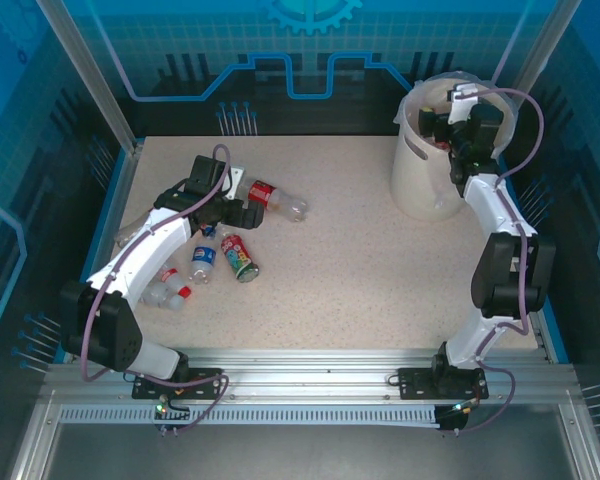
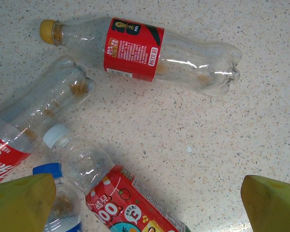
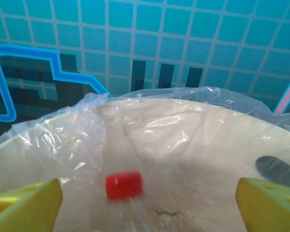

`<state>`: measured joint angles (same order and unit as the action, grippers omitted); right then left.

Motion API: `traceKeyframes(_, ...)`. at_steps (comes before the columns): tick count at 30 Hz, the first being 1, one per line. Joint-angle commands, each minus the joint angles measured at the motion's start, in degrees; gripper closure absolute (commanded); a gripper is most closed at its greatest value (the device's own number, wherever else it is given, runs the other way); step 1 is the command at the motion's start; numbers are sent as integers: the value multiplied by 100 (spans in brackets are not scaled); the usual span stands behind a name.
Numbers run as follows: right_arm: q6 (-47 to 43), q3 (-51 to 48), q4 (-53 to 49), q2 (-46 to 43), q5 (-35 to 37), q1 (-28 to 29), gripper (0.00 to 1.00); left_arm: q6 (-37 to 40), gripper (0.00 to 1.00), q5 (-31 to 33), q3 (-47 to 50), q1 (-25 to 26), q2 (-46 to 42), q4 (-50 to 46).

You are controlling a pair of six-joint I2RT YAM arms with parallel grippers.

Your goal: Put the plastic bottles in the bin

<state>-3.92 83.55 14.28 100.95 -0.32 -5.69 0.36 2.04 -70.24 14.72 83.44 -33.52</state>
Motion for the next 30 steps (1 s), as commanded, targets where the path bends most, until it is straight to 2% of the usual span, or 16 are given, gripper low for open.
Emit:
traceKeyframes(1,-49,305,-440,-253,105,-74,3,29,1,-73,37,-48,32,34)
traceKeyframes(16,-69,870,-1322,-655,-20,-52,3,10,1,-104,42,-48,38,43)
traceKeyframes(22,1,1032,-1823,-1089,-342,4,3,0,1,-88,39,-48,62,38)
traceKeyframes(30,112,881,-2280,-1860,-298,441,3,-14,1,-31,19,-48,127,-5)
